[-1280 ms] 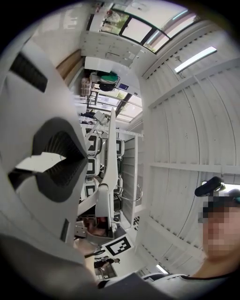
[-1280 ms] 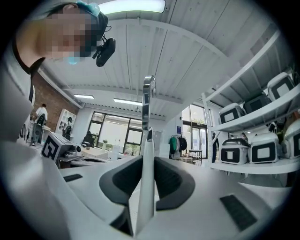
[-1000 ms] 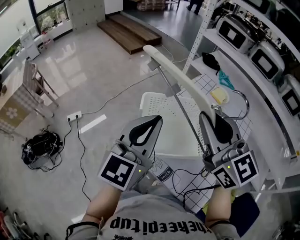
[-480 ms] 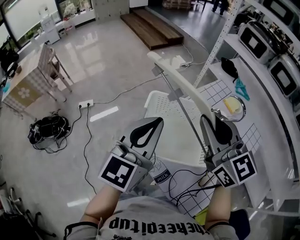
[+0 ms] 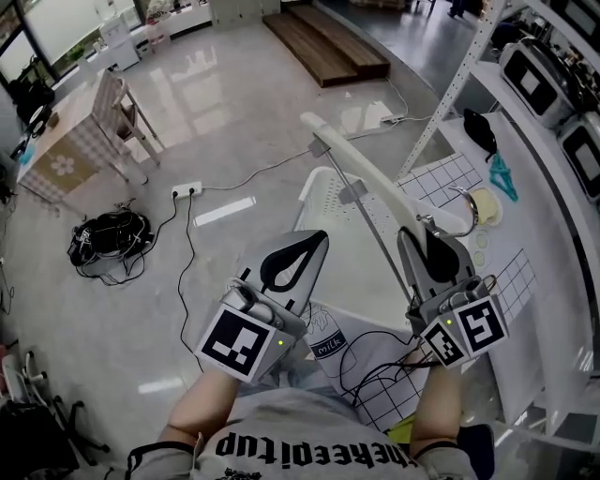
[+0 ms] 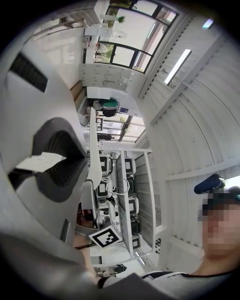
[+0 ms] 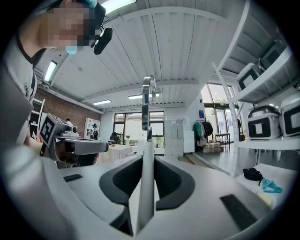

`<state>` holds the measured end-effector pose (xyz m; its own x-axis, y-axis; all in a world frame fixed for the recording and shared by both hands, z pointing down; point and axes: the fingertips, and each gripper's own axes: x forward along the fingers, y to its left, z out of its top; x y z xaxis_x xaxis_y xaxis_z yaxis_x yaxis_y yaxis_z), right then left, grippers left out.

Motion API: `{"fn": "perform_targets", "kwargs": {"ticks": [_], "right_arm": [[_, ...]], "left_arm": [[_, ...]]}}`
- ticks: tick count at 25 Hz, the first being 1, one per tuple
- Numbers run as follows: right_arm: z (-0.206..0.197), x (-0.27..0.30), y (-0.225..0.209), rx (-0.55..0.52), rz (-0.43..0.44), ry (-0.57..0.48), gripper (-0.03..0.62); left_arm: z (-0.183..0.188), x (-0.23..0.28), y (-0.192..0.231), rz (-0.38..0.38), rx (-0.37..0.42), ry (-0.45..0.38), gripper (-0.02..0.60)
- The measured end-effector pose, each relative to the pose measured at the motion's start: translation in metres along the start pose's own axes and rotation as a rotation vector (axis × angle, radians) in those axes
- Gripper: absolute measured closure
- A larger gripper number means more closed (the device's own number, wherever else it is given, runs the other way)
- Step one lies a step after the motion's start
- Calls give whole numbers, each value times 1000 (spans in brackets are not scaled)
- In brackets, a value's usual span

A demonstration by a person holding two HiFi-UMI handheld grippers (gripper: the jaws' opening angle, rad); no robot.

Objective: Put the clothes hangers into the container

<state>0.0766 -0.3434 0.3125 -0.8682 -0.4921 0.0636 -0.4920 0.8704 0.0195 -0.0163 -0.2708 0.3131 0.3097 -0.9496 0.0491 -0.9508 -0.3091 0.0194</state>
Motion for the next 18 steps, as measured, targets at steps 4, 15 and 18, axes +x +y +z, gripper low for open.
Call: {"fn": "perform_targets", "kwargs": {"ticks": [4, 15, 18], "right_arm": [[-16, 3, 0, 14, 7, 25, 499], [-44, 4, 1, 40, 18, 80, 499], [-46, 2, 3, 40, 30, 85, 497]], "left_arm": [[-3, -4, 3, 18, 2, 6, 557], [-5, -9, 5, 41, 3, 9, 557], [-5, -11, 5, 40, 4, 10, 557]]}}
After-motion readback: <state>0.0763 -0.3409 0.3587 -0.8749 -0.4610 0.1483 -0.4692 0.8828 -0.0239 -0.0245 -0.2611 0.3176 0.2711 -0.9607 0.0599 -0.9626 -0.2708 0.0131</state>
